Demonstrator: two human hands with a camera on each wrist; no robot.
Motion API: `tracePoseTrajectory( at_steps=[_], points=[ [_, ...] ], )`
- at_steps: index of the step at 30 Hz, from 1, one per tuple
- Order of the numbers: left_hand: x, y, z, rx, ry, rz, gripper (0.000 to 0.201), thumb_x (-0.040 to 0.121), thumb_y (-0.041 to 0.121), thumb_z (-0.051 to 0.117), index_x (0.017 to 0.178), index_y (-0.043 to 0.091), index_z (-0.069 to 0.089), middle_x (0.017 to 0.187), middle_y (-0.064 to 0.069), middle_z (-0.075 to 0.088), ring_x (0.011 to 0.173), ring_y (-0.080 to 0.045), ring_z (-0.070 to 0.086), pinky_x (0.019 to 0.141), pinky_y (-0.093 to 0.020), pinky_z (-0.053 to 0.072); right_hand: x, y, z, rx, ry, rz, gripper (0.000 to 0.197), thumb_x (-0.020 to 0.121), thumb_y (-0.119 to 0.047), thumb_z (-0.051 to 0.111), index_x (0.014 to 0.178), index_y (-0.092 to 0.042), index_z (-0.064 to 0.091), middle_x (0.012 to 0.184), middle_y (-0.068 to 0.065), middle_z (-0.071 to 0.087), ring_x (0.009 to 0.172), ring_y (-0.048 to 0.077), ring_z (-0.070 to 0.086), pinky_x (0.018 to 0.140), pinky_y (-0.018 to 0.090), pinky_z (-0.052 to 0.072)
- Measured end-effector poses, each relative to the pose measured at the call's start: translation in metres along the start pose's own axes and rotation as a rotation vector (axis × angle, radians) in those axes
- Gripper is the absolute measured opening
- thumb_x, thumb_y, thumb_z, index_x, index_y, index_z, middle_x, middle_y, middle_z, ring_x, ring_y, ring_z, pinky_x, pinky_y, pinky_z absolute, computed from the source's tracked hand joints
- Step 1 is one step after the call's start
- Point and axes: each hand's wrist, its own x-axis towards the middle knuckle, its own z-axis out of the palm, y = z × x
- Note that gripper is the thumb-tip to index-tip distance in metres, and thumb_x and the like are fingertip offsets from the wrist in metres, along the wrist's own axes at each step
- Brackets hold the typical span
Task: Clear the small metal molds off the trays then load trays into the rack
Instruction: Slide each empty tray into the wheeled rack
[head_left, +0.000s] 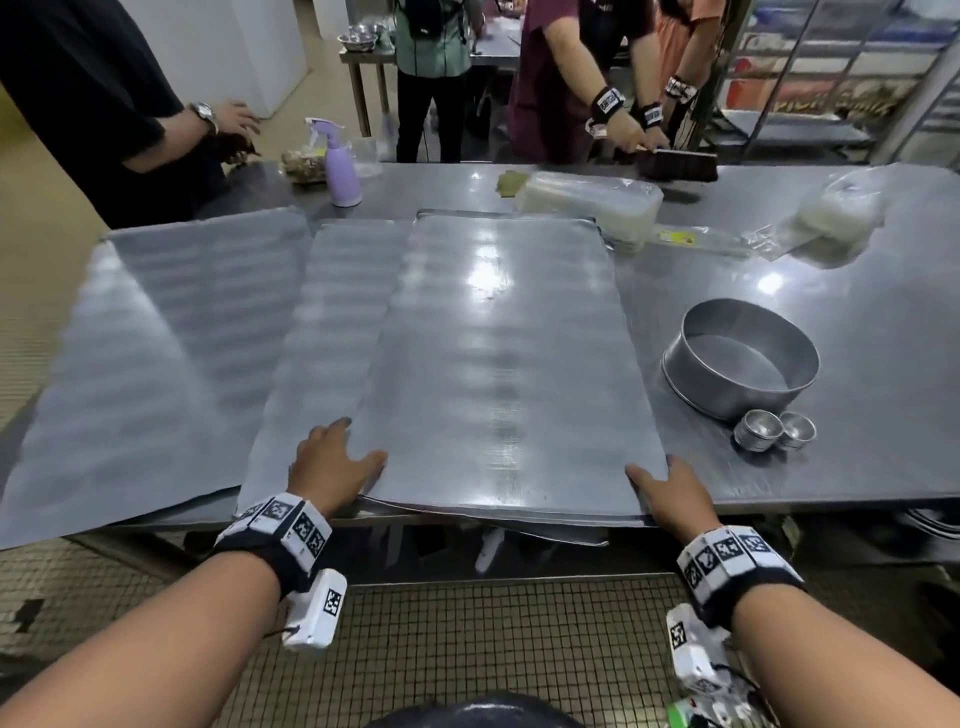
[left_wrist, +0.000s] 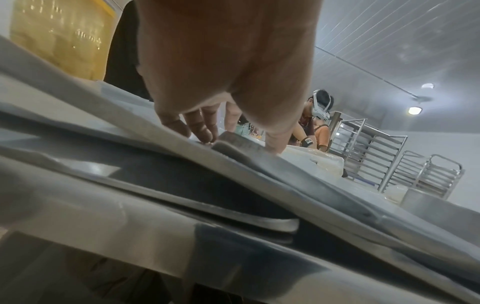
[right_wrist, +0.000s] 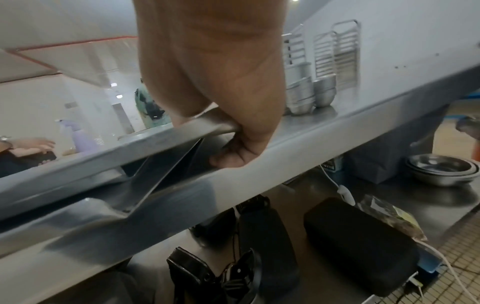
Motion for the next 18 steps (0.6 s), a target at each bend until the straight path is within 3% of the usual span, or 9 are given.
tracePoseTrajectory(
  at_steps=[2,3,5,6,9,12,14,16,18],
  points=[
    [0.004,0.0,0.0,-0.042,-0.014,-0.002,0.091,0.073,0.06,0.065,0.149,0.016,0.043,0.144,-0.014,0.049,0.131,-0.035,0.048,0.109,-0.049,0.041,0.004,-0.006,-0.008,-0.011,0.0,-0.041,0.045,0.087,-0.044,0.07,0.123,-0.019,0.06,0.116,0.004,0.069,0.1,0.025,0.063,0.083,0.034,0.051],
    [0.005,0.001,-0.001,-0.068,-0.015,-0.001,0.09,0.073,0.06,0.065,0.148,0.016,0.044,0.144,-0.014,0.049,0.13,-0.034,0.05,0.109,-0.047,0.042,0.004,-0.012,-0.015,-0.014,-0.005,-0.067,0.039,0.088,-0.042,0.07,0.119,-0.02,0.06,0.109,0.003,0.07,0.091,0.022,0.064,0.073,0.029,0.05],
    [0.007,0.006,-0.002,-0.119,-0.012,0.0,0.077,0.079,0.054,0.068,0.142,0.014,0.05,0.138,-0.011,0.054,0.123,-0.032,0.056,0.101,-0.039,0.045,0.003,-0.023,-0.03,-0.002,-0.005,-0.092,0.028,0.09,-0.035,0.071,0.111,-0.022,0.058,0.097,0.002,0.067,0.074,0.014,0.061,0.054,0.022,0.043],
    [0.009,0.01,-0.003,-0.142,-0.009,0.007,0.066,0.083,0.048,0.069,0.137,0.012,0.054,0.131,-0.009,0.058,0.12,-0.031,0.057,0.094,-0.034,0.044,0.005,-0.026,-0.034,0.001,-0.011,-0.104,0.024,0.091,-0.031,0.071,0.109,-0.022,0.058,0.094,0.002,0.066,0.07,0.011,0.059,0.052,0.02,0.041],
    [0.017,0.016,-0.008,-0.226,-0.021,0.025,0.036,0.089,0.039,0.067,0.114,0.014,0.065,0.11,-0.002,0.067,0.106,-0.03,0.063,0.082,-0.03,0.042,0.012,-0.029,-0.039,0.054,-0.026,-0.13,0.027,0.087,-0.03,0.074,0.105,-0.014,0.064,0.087,0.001,0.07,0.073,0.018,0.065,0.058,0.025,0.049],
    [0.028,0.017,-0.013,-0.309,-0.047,0.039,0.029,0.086,0.043,0.068,0.103,0.019,0.069,0.11,-0.008,0.073,0.102,-0.031,0.066,0.089,-0.037,0.051,0.015,-0.028,-0.041,0.105,-0.033,-0.099,0.021,0.087,-0.023,0.075,0.101,-0.009,0.067,0.068,-0.003,0.067,0.052,0.009,0.059,0.046,0.022,0.045],
    [0.032,0.02,-0.019,-0.379,-0.06,0.034,0.032,0.088,0.037,0.071,0.11,0.015,0.069,0.112,-0.008,0.072,0.105,-0.03,0.067,0.095,-0.038,0.051,0.013,-0.029,-0.046,0.103,-0.045,-0.088,0.017,0.088,-0.017,0.075,0.099,-0.01,0.063,0.074,-0.001,0.066,0.057,0.009,0.058,0.045,0.018,0.045],
    [0.031,0.022,-0.026,-0.427,-0.093,0.064,0.034,0.092,0.025,0.071,0.122,0.009,0.065,0.111,-0.003,0.067,0.104,-0.024,0.065,0.091,-0.032,0.047,0.016,-0.025,-0.051,0.112,-0.063,-0.069,0.027,0.085,-0.013,0.078,0.103,-0.01,0.058,0.084,0.0,0.066,0.067,0.01,0.06,0.051,0.014,0.048],
    [0.028,0.022,-0.034,-0.46,-0.112,0.095,0.039,0.094,0.022,0.07,0.129,0.009,0.06,0.116,0.0,0.065,0.104,-0.021,0.063,0.087,-0.027,0.045,0.021,-0.017,-0.052,0.068,-0.1,-0.069,0.033,0.081,-0.02,0.081,0.102,-0.003,0.063,0.091,0.01,0.069,0.07,0.016,0.062,0.063,0.028,0.052]
  ],
)
